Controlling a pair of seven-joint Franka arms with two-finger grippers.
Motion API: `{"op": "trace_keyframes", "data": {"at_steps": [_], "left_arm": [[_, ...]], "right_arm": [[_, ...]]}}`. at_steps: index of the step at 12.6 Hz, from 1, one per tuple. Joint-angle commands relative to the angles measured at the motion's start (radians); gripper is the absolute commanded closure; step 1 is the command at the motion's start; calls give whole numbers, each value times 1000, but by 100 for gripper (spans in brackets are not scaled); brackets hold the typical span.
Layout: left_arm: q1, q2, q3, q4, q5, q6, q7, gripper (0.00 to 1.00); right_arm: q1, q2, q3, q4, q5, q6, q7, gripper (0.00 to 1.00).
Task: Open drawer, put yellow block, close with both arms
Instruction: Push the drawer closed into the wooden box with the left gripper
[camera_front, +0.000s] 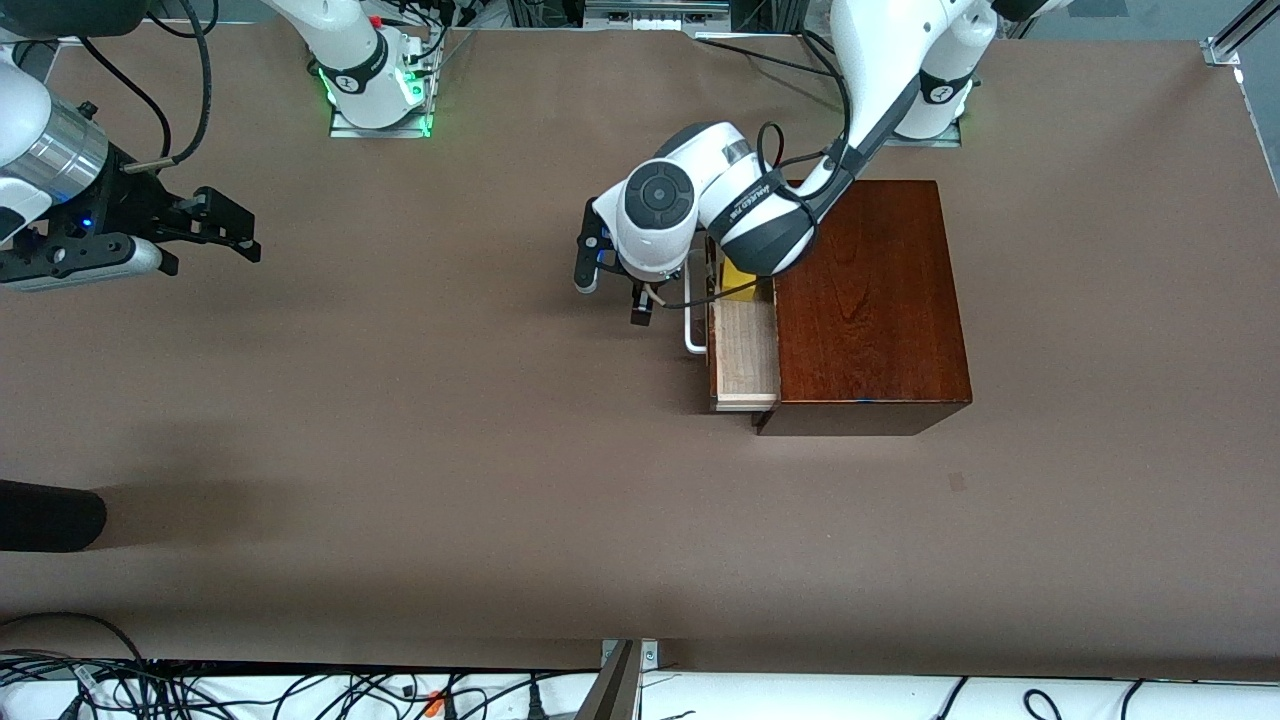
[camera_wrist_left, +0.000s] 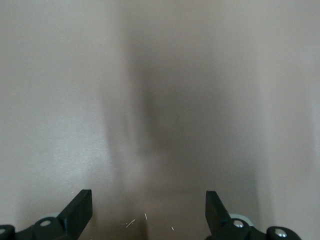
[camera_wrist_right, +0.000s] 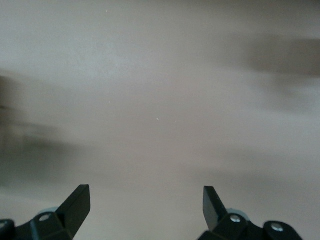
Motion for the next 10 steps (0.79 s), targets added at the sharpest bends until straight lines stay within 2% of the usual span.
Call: {"op": "trace_keyframes", "data": {"at_steps": [1,4,10], "left_arm": [[34,-7,9,-4,26,-88,27,0],[87,-13,9,2,57,-183,25,0],[123,-24,10,10,126,-293,21,0]], "right_arm": [[-21,-18,12,15,-14,1,15,0],[-20,-13,12,44,-63,1,20,0],[-13,-13,20,46,-55,-90,23,0]]}}
